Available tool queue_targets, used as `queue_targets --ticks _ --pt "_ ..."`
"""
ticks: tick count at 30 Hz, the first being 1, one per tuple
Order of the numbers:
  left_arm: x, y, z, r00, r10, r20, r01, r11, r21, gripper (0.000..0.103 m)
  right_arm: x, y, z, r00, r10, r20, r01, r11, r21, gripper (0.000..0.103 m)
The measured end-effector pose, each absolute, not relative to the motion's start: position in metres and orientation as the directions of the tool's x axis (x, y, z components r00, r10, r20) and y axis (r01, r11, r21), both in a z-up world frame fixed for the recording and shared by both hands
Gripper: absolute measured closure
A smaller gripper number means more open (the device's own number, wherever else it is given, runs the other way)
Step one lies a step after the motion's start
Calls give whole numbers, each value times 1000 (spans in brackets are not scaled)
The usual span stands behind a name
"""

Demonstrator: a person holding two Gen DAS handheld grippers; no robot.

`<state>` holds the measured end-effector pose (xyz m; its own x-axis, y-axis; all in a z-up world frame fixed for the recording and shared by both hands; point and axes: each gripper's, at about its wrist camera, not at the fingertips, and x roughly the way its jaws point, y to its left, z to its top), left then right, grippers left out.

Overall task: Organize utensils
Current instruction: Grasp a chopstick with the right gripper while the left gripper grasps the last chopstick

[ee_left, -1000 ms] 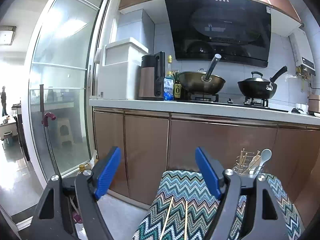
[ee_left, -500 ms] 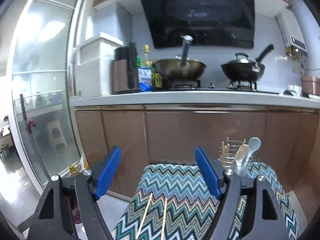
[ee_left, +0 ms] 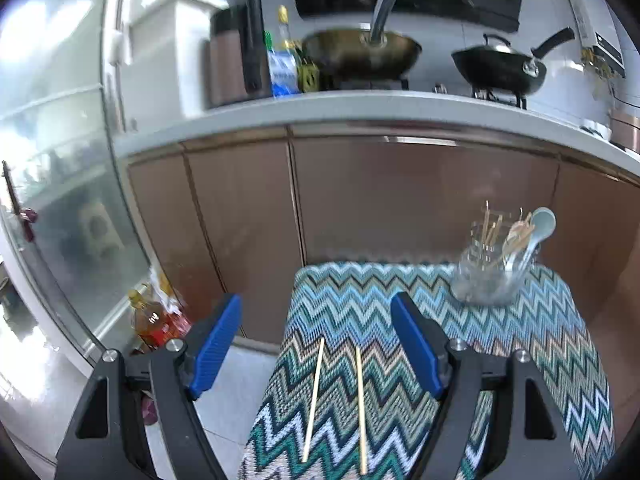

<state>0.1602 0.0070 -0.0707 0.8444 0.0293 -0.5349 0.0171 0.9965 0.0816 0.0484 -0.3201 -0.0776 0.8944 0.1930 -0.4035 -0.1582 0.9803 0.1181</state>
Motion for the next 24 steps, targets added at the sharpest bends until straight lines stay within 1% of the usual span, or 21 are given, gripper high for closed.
queue_targets --ticks 4,8,12,18,19,21,23,24 --pt "185 30 -93 748 -87 -658 125 992 10 27 91 -286 -92 833 298 -467 -232 953 195 40" --pt "213 47 -125 668 -120 -735 147 989 -28 28 132 -250 -115 756 368 -542 -279 929 242 45" --pt "242 60 -151 579 -190 -793 164 980 -115 28 168 -218 -140 667 417 -618 -311 909 278 53" --pt "279 59 -183 470 -263 -842 191 962 -194 29 198 -196 -167 595 423 -684 -325 904 277 56" --pt "286 59 -190 452 -268 -851 188 961 -203 31 204 -194 -171 584 423 -693 -325 904 278 57" --pt "297 60 -200 424 -273 -864 184 960 -213 37 216 -190 -180 560 426 -711 -326 902 285 59" --pt "310 63 -215 380 -277 -883 170 959 -227 48 228 -184 -190 527 437 -729 -330 895 298 61" --pt "315 65 -221 364 -278 -889 165 959 -232 50 232 -182 -194 514 442 -736 -332 893 304 63"
